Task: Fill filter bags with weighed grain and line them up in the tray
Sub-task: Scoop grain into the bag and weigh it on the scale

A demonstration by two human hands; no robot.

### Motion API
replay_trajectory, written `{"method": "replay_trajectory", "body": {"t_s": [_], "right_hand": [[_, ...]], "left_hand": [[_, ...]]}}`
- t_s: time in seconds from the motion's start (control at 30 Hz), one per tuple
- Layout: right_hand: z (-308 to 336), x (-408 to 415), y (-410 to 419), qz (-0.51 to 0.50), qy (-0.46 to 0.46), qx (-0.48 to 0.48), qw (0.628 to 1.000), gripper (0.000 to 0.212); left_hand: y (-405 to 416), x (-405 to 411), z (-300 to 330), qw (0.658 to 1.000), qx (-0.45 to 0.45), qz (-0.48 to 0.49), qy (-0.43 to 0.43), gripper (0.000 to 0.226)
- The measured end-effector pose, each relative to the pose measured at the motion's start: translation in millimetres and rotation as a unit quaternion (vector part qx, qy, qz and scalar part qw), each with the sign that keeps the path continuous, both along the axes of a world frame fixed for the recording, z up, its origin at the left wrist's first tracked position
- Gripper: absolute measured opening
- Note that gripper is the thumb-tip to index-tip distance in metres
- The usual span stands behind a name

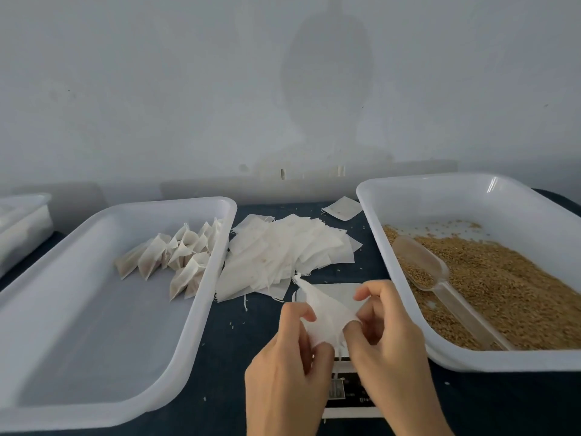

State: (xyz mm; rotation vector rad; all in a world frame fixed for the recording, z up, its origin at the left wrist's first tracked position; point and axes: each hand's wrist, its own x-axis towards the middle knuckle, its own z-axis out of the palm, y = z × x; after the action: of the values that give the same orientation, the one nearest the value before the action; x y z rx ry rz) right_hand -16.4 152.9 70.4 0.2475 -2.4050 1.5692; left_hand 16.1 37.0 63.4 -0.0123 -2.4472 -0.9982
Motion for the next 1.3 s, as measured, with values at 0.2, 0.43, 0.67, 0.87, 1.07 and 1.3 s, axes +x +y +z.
{"method": "replay_trajectory", "body": {"t_s": [0.2, 0.43, 0.67, 0.87, 1.07, 1.3], "right_hand": [[3.7, -0.3, -1.3, 0.048, 0.035, -0.030, 0.998, 0.031], [5.5, -2.7, -2.8, 0.103, 0.174, 0.007, 0.979, 0.025], [1.1, -5.1, 1.2, 0.103, 0.267, 0.141, 0.948, 0.036], [4.1, 1.0, -3.6, 0.011, 0.279, 0.243, 0.929, 0.025], [5.6, 6.8, -13.0, -0.003, 0.236, 0.306, 0.922, 0.029], [1.2, 10.2, -17.5, -0.013, 0.143, 0.299, 0.943, 0.043]], "left_hand": [[2.6, 0.6, 0.8, 0.996, 0.087, -0.014, -0.006, 0.032], [-0.5, -3.2, 0.4, 0.985, 0.168, -0.018, -0.025, 0.026], [-9.1, -3.2, -2.3, 0.985, 0.174, -0.005, -0.019, 0.036], [-7.5, -6.0, -0.5, 0.986, 0.163, 0.002, 0.015, 0.046], [-4.2, -8.7, 0.9, 0.985, 0.169, 0.028, 0.033, 0.036], [-5.2, -7.0, 3.7, 0.991, 0.116, 0.055, 0.040, 0.045]]}}
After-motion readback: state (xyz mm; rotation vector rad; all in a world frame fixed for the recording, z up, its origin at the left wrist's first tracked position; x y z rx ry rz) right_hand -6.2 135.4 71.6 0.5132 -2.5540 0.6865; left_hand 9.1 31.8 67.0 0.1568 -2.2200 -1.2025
